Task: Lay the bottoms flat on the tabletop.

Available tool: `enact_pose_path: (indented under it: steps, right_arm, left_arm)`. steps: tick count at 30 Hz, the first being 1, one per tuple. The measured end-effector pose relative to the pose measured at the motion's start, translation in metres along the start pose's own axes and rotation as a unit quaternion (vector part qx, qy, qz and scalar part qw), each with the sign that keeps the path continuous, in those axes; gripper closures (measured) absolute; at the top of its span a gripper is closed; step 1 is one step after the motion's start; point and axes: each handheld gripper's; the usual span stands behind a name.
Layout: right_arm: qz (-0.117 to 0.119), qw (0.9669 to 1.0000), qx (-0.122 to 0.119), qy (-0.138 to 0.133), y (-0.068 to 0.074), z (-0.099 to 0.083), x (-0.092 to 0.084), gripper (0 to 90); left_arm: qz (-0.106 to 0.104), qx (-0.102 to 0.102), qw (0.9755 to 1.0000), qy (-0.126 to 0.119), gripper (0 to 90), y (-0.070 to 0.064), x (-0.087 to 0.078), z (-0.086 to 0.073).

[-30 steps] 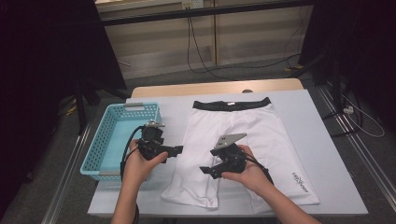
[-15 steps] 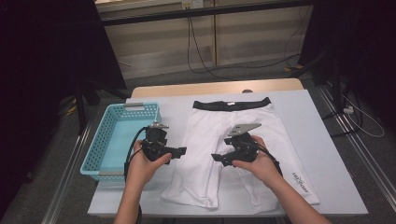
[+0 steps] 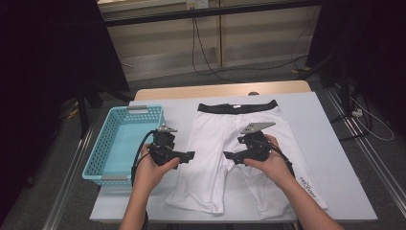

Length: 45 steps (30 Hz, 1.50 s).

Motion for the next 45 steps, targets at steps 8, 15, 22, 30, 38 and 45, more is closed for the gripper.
enact_pose_path:
  steps: [8,15,22,30,38,45]
  right_arm:
    - [-0.011,0.9999,-0.002,0.006,0.001,0.002,0.005,17.4]
    - [-0.01,0.9999,-0.007,0.01,0.006,0.002,0.006,16.7]
    - [-0.005,0.9998,-0.011,0.015,0.009,0.002,0.008,16.1]
    - [-0.018,0.9998,-0.005,0.007,0.006,0.009,0.014,16.2]
    - [-0.022,0.9996,-0.012,0.012,0.009,0.016,0.02,16.2]
    - [-0.045,0.9988,-0.002,0.017,0.002,0.033,0.035,16.9]
  left_arm:
    - [-0.005,0.009,0.9999,0.002,13.4,-0.005,0.002,0.0]
    - [-0.005,0.009,0.9999,-0.006,13.3,-0.001,0.003,0.007]
    - [-0.002,0.004,1.0,-0.006,13.2,0.003,0.006,0.012]
    - [-0.006,0.008,0.9999,-0.009,12.9,-0.001,0.007,0.008]
    - [-0.008,0.004,0.9999,-0.011,12.9,0.0,0.012,0.01]
    - [-0.016,0.01,0.9997,-0.016,12.7,-0.005,0.005,0.009]
Point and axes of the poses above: each handheld gripper's, and its own axes: x roughly forward along the jaws, z roughly out of its top, y roughly to its left, and after that the axes turned 4 degrees about z, right-handed
